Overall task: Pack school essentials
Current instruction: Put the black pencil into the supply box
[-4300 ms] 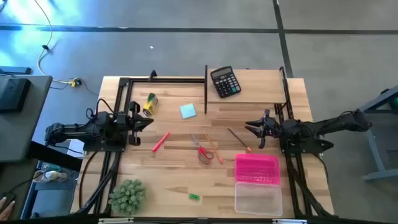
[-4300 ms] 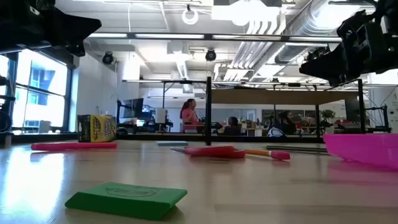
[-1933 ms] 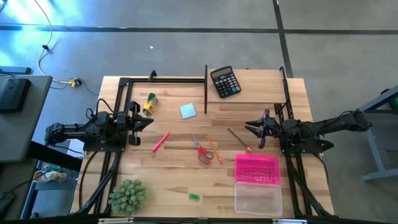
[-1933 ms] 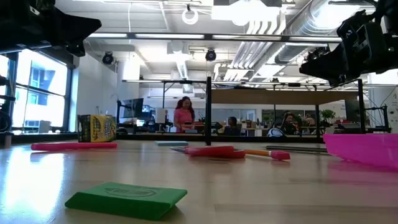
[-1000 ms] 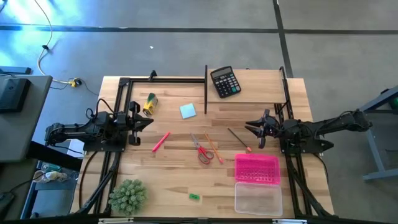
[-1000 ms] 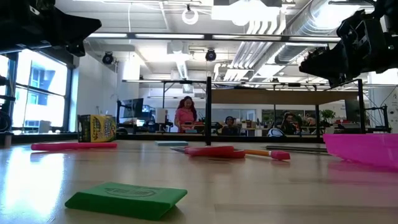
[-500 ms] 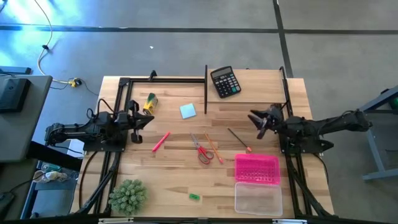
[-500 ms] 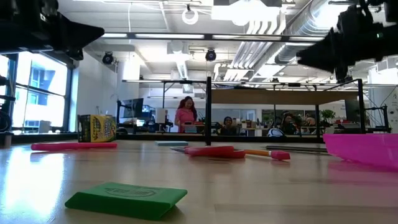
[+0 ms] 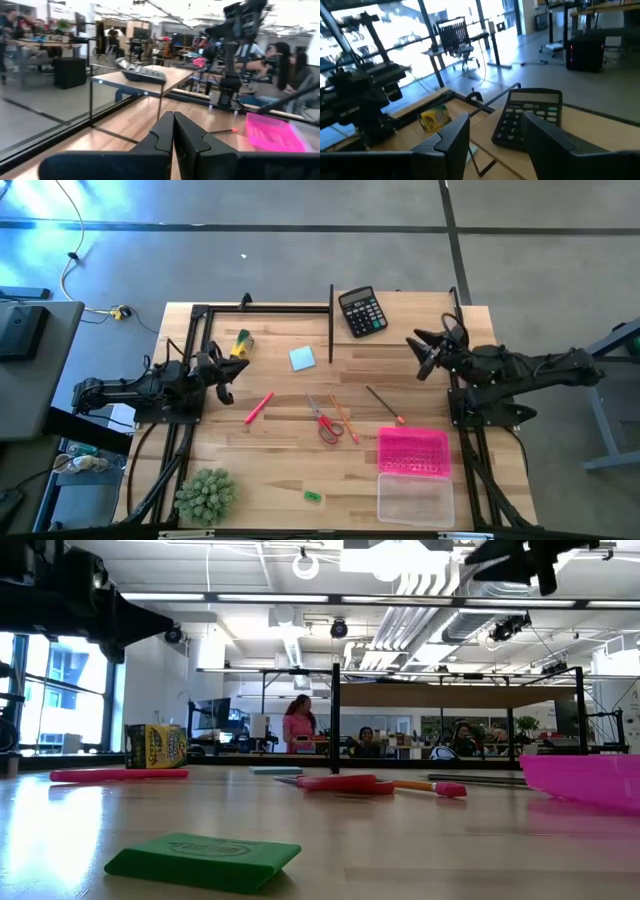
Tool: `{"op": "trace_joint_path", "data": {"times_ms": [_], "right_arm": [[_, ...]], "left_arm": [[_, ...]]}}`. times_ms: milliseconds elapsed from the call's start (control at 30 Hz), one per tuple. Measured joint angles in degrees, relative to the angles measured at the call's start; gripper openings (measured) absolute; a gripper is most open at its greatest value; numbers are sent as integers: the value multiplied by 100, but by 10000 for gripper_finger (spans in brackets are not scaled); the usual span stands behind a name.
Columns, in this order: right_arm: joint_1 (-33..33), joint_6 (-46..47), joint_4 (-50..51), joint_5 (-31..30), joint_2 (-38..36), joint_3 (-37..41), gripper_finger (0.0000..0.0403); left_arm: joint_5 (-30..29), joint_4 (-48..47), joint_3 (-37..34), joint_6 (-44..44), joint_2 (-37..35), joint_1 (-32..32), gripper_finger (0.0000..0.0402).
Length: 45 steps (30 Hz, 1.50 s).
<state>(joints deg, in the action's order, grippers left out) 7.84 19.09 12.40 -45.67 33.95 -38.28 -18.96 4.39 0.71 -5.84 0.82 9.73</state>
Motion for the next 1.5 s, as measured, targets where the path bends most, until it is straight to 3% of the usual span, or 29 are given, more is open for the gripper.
{"op": "trace_joint_path", "data": {"times_ms": [333, 567, 1000, 1500], "right_arm": [[0, 1881, 3818, 791, 1445, -2780, 170], [0, 2931, 5525, 1775, 2426, -3661, 170], [4, 4235, 5855, 3466, 3436, -3260, 170], [7, 4101, 5515, 4473, 4413, -2636, 169]], "left_arm": [[9, -126, -2, -1223, 137, 1, 1], [33, -124, -2, -1947, 192, 1, 1], [614, -128, -2, -2126, 192, -1, 1], [1052, -138, -2, -2702, 192, -1, 1]]}}
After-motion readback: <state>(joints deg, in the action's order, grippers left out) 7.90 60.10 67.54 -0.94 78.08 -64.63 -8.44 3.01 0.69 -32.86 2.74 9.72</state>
